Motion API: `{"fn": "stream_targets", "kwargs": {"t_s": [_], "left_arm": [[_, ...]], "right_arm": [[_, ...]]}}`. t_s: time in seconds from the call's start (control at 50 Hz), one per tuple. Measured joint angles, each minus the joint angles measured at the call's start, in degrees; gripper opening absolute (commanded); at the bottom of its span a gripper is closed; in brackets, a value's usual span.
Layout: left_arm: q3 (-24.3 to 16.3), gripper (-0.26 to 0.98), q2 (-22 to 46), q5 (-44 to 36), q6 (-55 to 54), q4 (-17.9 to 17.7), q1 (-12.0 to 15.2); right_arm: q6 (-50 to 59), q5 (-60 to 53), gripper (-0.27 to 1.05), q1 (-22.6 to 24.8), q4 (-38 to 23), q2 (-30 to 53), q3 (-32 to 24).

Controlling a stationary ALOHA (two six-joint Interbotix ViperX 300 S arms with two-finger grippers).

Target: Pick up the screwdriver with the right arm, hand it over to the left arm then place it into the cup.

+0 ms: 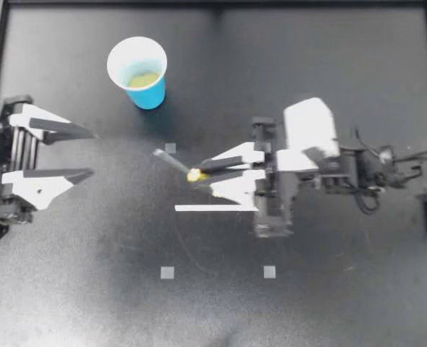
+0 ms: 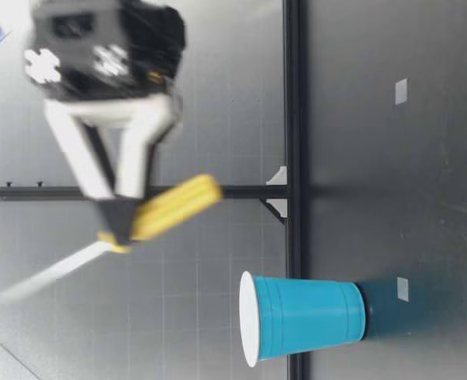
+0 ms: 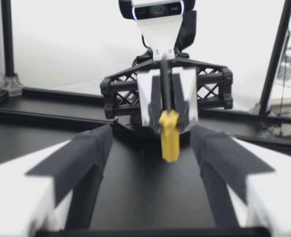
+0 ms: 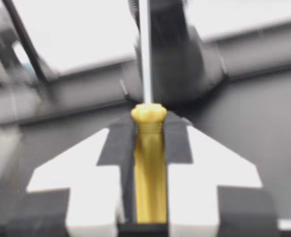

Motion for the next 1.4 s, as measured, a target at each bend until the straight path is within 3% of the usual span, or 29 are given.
{"fn": "stream_targets", "kwargs": {"t_s": [0.3,0.58,0.8,1.22,1.4], "left_arm": [[-4.1,0.66,10.0,-7.1,-3.0,0.9,0.0],[-9.9,0.66,19.2,-11.2,-6.2,4.7,-0.1],[-12.2,0.64,22.4,-13.0,-7.6,6.9,-0.1],[-12.5,0.34,22.7,-15.0,-7.8,7.3,-0.1],[-12.5,0.14,22.7,-15.0,-7.7,7.3,-0.2]], "right_arm": [[-0.4,-1.6,-0.01,0.4,-0.4,1.8,-1.8],[-1.4,-1.7,-0.01,0.5,-0.6,3.7,-4.0],[-1.8,-1.6,-0.01,0.5,-0.4,4.0,-4.3],[-1.9,0.3,-0.01,0.4,-0.1,4.7,-6.2],[-1.9,0.8,-0.01,0.5,-0.1,4.9,-6.6]]}}
